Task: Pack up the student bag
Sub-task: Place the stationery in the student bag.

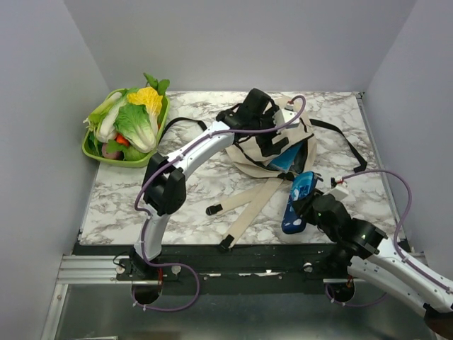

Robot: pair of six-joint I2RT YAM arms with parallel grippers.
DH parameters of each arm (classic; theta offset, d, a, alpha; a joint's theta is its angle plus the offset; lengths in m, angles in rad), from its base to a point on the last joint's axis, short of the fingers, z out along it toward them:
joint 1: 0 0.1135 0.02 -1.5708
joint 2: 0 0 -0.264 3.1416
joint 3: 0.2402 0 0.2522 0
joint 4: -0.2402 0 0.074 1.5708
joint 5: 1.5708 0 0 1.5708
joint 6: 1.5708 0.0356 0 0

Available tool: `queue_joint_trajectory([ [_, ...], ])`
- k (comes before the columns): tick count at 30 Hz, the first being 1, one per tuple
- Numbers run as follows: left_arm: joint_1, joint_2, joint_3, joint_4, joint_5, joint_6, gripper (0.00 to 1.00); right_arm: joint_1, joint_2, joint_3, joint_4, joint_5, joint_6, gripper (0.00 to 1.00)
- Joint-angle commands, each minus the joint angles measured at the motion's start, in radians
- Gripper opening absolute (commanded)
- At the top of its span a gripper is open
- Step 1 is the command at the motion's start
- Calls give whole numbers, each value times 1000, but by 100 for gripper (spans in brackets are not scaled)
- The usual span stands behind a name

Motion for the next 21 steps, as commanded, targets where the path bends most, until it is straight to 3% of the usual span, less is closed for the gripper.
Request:
queue_joint_trajectory([
  [1, -9, -38, -39, 16, 12, -14, 99, -18, 35, 64, -7, 92, -7, 38],
  [4, -12, -84, -75, -19, 72, -14, 99, -25, 57, 85, -7, 91, -22, 38],
  [13, -57, -193, -264, 66, 22, -19, 99, -33, 39, 87, -4, 82, -30, 36],
  [17, -110, -204, -339, 209, -168, -13, 99, -33, 36, 87, -4, 82, -24, 36],
  [21, -138, -119, -280, 284, -400, -5, 99, -35, 31, 93, -7, 85, -22, 36],
])
